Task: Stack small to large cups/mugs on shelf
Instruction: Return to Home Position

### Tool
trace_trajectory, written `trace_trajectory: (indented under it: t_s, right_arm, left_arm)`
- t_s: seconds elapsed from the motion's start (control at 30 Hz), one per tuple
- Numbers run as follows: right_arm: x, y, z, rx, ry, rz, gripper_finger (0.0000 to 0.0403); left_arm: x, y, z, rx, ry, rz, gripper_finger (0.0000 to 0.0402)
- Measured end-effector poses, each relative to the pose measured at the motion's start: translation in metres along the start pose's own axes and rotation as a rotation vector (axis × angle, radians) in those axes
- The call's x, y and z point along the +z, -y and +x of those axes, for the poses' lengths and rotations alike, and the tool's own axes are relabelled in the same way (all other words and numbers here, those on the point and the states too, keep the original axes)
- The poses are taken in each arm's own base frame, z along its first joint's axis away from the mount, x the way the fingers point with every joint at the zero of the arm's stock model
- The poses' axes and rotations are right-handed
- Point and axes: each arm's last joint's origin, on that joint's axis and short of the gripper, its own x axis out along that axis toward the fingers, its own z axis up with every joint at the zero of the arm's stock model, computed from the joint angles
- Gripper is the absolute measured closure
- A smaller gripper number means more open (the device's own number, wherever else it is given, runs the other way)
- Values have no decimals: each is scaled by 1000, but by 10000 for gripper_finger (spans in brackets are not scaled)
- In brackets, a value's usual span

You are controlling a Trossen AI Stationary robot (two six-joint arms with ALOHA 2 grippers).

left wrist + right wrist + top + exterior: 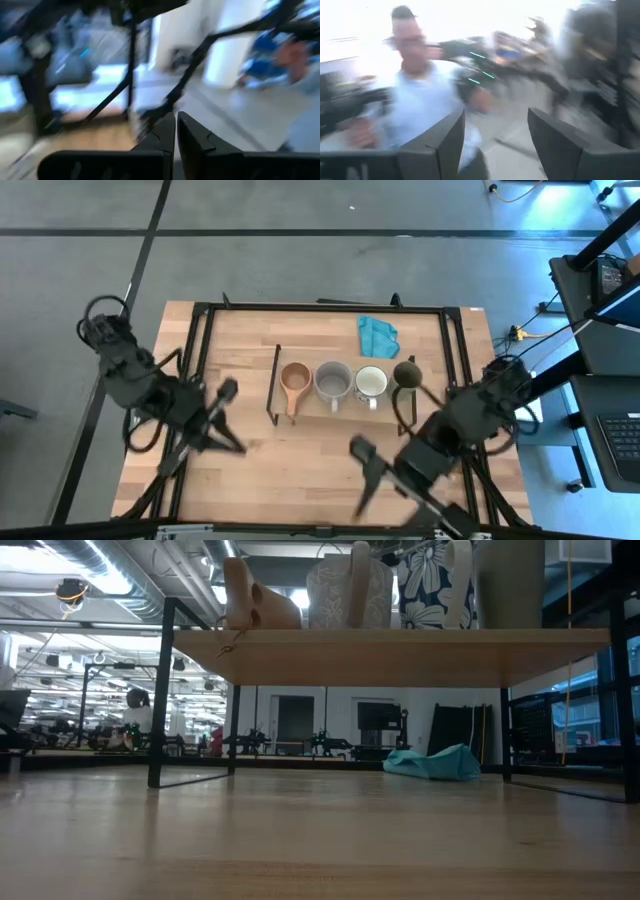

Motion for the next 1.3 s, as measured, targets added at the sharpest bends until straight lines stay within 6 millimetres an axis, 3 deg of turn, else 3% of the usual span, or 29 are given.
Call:
trace_trajectory:
  t_s: [0.1, 0.27, 0.4, 0.53, 0.67, 0.8, 0.9, 1.0, 1.17, 1.3]
  right_arm:
    - [-9, 2, 19, 164, 35, -81, 185]
    - [-41, 21, 45, 43, -39, 15, 185]
    - [-39, 36, 44, 27, -31, 8, 185]
    - [-39, 59, 43, 40, -27, -5, 185]
    - [-54, 85, 46, 134, -15, 0, 185]
    - [-73, 114, 42, 28, -116, 107, 185]
    - [-74, 139, 28, -60, -150, 149, 185]
    - [-61, 153, 0, -110, -131, 145, 185]
    - [-48, 152, -58, -217, -93, 127, 185]
    - [-42, 130, -103, -322, 4, 71, 185]
  left_arm:
    - [-10, 17, 11, -156, 131, 38, 382]
    - [-23, 29, 8, -420, 245, 98, 375]
    - [-38, 26, 4, -469, 225, 116, 374]
    - [-41, 22, -10, -591, 392, 134, 374]
    - [-64, 13, -21, -617, 423, 136, 374]
    - [-82, 1, -42, -592, 438, 128, 374]
    - [-95, -8, -58, -591, 449, 120, 374]
    - [-107, -18, -76, -562, 463, 110, 374]
    - [-121, -34, -108, -551, 534, 89, 374]
    - [-130, -44, -129, -549, 540, 85, 374]
